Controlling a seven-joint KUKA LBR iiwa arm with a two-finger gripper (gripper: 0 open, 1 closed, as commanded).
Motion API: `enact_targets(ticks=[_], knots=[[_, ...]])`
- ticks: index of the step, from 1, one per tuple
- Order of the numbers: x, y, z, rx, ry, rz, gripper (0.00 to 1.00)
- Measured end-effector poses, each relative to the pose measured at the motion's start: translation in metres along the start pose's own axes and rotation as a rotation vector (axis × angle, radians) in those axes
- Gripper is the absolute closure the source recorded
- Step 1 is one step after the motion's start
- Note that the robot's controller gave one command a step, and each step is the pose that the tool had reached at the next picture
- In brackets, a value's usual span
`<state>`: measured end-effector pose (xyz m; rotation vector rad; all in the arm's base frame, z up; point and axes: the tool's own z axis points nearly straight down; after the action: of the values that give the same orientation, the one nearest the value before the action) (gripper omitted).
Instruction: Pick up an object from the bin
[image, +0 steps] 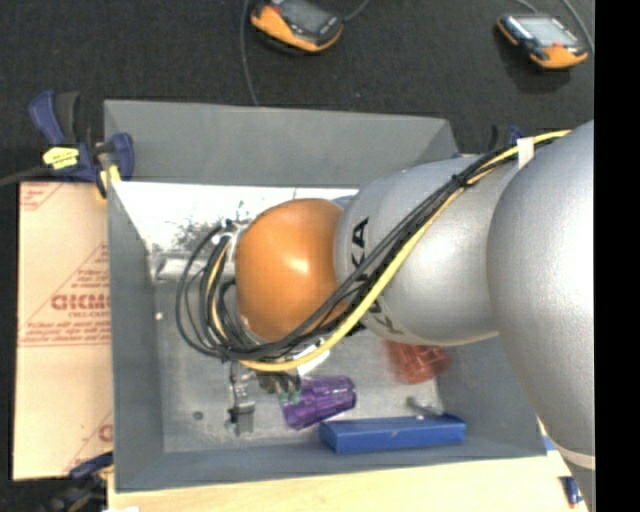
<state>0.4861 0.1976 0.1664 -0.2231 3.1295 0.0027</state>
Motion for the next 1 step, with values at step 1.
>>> enact_targets(ticks=[1], knots=[[-0.0355, -0.0281, 0.0715, -0.002, -0.007, 0.059, 0.00]])
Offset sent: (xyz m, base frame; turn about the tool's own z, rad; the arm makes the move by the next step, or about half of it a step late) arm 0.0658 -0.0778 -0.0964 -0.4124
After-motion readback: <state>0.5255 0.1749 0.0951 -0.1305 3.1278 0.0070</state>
